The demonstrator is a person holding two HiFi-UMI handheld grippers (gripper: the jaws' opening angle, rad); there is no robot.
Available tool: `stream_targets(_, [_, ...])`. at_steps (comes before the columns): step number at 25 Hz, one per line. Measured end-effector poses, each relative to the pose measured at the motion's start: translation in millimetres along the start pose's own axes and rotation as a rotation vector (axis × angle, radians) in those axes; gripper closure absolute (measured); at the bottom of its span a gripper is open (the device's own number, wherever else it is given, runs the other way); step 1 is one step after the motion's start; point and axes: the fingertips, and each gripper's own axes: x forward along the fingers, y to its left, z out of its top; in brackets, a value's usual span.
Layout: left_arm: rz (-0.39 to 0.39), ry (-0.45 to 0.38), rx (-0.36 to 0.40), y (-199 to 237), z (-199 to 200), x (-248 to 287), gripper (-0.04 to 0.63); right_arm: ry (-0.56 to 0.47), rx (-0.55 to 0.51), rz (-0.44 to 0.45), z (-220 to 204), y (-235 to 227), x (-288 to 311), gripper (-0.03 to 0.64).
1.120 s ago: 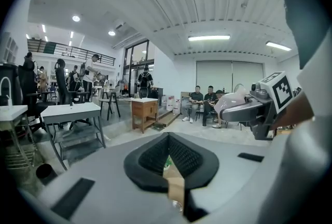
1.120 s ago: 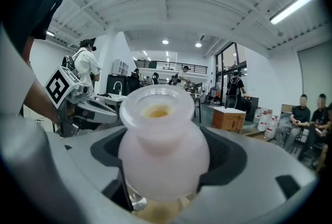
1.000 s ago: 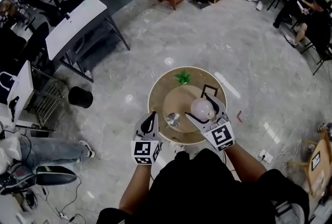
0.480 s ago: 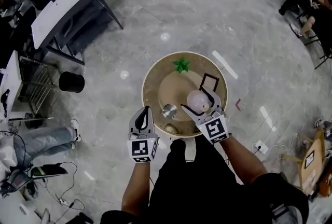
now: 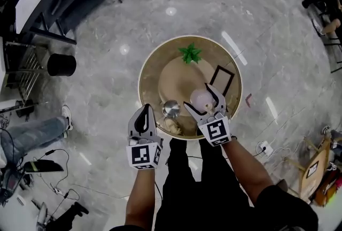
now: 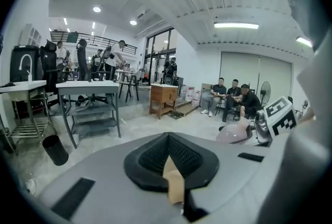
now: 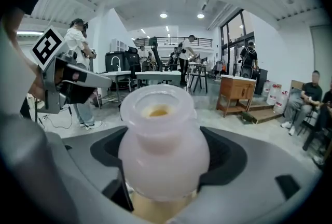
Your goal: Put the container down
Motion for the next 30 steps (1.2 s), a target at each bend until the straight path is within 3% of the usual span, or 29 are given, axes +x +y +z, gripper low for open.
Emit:
stream_targets(10, [0.079, -0.007, -0.048, 27.3, -53.7, 30.3, 0.603, 0.154, 0.024, 0.021, -134.4, 11.1, 73.9, 0.209])
stream_targets(16, [0.085, 0.028, -0.067, 29.1, -89.1, 33.7, 0.603, 0.247, 0.051, 0.003, -199.9, 5.7, 94.0, 0.209])
stream_targets(23, [0.086, 0.064, -0.052, 30.4, -112.5, 36.7, 0.603, 0.279, 0.055, 0.019, -226.9, 11.7, 119.0, 0.209])
stream_targets(30, [0.075, 0.048, -0.071, 28.2, -112.1, 40.0, 0.603, 0.322, 0.065, 0.017, -241.7, 14.4, 129.8, 0.209])
